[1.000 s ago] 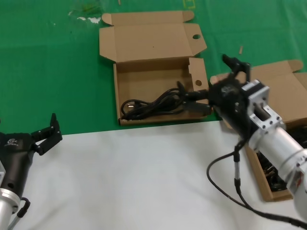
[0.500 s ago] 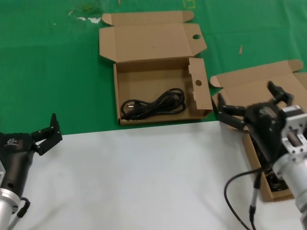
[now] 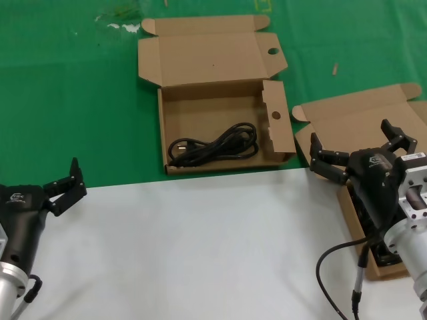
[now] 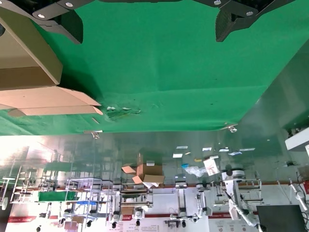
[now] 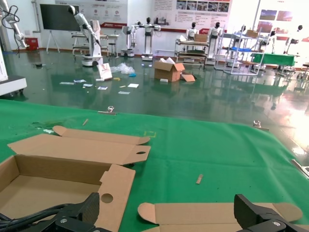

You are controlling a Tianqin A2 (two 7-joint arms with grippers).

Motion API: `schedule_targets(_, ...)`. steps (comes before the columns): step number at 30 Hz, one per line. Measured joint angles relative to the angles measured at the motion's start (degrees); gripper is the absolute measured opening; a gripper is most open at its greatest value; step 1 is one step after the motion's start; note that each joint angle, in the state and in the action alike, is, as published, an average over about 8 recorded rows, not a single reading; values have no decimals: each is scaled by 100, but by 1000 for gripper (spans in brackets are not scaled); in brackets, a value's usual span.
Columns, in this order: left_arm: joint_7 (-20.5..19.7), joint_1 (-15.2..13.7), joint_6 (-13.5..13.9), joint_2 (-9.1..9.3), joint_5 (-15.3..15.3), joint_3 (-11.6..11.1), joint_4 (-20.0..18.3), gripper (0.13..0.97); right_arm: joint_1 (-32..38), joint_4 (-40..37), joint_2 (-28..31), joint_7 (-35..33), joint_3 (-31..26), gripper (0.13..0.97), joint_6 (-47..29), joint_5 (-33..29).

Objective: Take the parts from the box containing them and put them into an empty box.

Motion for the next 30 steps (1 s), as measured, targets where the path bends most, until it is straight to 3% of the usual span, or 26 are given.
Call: schedule_targets(30,0,0,0,0,0,0,0,966,0,0,0,0,0,966,0,0)
